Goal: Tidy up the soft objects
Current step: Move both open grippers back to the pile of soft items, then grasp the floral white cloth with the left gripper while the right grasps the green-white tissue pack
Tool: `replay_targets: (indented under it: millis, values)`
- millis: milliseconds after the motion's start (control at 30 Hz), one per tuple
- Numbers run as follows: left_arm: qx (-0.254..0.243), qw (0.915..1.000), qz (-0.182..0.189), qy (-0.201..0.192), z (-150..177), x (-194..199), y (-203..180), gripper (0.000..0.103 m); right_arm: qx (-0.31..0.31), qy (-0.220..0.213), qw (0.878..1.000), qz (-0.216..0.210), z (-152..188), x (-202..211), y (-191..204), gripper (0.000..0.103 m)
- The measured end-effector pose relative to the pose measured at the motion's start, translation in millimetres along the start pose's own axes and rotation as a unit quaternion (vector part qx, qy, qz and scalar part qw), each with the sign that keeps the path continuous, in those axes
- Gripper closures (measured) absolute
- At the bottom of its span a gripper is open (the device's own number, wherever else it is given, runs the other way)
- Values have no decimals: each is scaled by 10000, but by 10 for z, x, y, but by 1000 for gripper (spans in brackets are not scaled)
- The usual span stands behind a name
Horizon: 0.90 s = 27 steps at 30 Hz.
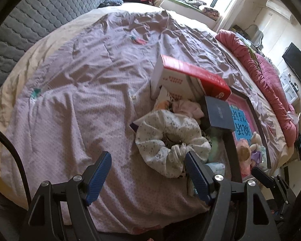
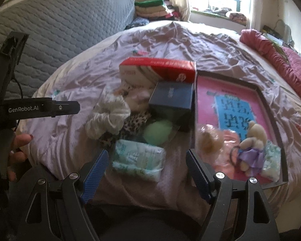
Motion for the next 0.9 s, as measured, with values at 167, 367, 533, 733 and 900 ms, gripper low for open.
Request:
replay_targets:
  millis: [167, 367, 533, 733, 900]
  values:
    - [86, 9998, 58, 187, 67, -167, -13, 28, -53, 263, 9996, -53, 23, -220, 53, 22]
    - [407, 9989, 64, 243, 65, -283, 67, 28, -225, 555, 9982, -49, 36, -465, 63, 22]
    - [621, 9977, 94, 240, 16, -361, 123, 28, -315, 753, 9967, 14, 47, -632, 84, 22]
    - [849, 9956, 53, 389, 6, -525, 170, 28, -350, 950, 9948, 140, 58, -803, 93, 18]
    - [815, 9958, 59, 410, 26, -608, 148, 28, -515, 1017, 9932, 244, 44, -875, 12, 18]
Point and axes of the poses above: each gripper's, at about its wrist camera, not at the fingertips, and x roughly against the way its jaws point, y to its left, z to its underside, the point moved 2 cm from there along -x, roughly the way its jaws point, and after that the axes turned 1 degree about -y, right-handed, at the moved point
